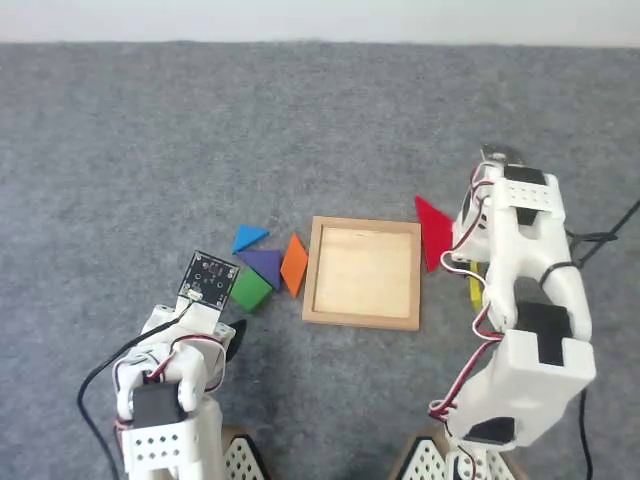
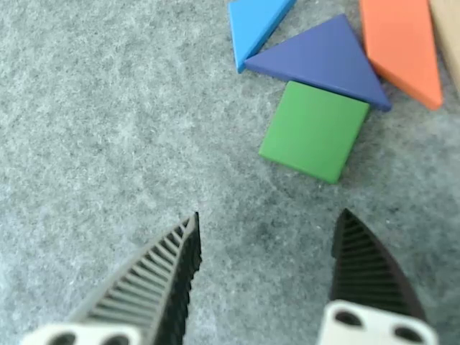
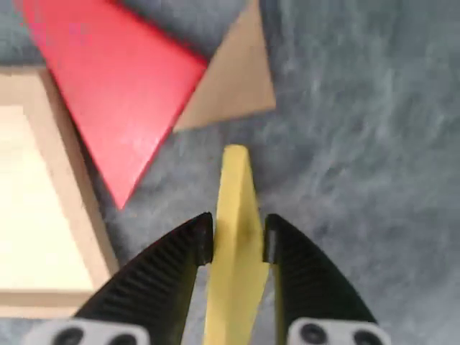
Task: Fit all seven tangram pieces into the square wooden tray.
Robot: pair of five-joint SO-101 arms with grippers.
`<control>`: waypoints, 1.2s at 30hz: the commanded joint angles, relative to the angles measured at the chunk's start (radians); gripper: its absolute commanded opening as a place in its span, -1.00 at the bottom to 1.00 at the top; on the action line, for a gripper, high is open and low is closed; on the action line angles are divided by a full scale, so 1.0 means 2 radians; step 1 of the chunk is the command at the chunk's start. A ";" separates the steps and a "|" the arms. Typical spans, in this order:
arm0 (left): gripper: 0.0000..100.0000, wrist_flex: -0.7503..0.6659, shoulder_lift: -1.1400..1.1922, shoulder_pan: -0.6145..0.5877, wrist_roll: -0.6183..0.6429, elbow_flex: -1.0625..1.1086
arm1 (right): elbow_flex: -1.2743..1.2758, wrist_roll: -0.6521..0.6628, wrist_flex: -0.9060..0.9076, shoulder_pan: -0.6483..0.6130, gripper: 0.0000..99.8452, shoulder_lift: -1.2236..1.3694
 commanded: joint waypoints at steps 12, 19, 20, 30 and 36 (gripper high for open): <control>-0.43 0.002 -0.009 0.002 0.003 -0.004 | 0.034 0.019 -0.038 0.005 -0.99 -0.021; -0.43 0.002 -0.009 0.002 0.003 -0.004 | 0.016 0.023 -0.033 -0.010 -0.99 -0.090; -0.43 0.002 -0.009 0.002 0.003 -0.004 | 0.018 0.023 -0.031 -0.020 -0.99 -0.109; -0.43 0.002 -0.009 0.002 0.003 -0.004 | 0.029 0.111 -0.021 -0.225 -0.99 -0.214; -0.43 0.002 -0.009 0.002 0.003 -0.004 | 0.044 0.126 -0.091 -0.256 -0.99 -0.157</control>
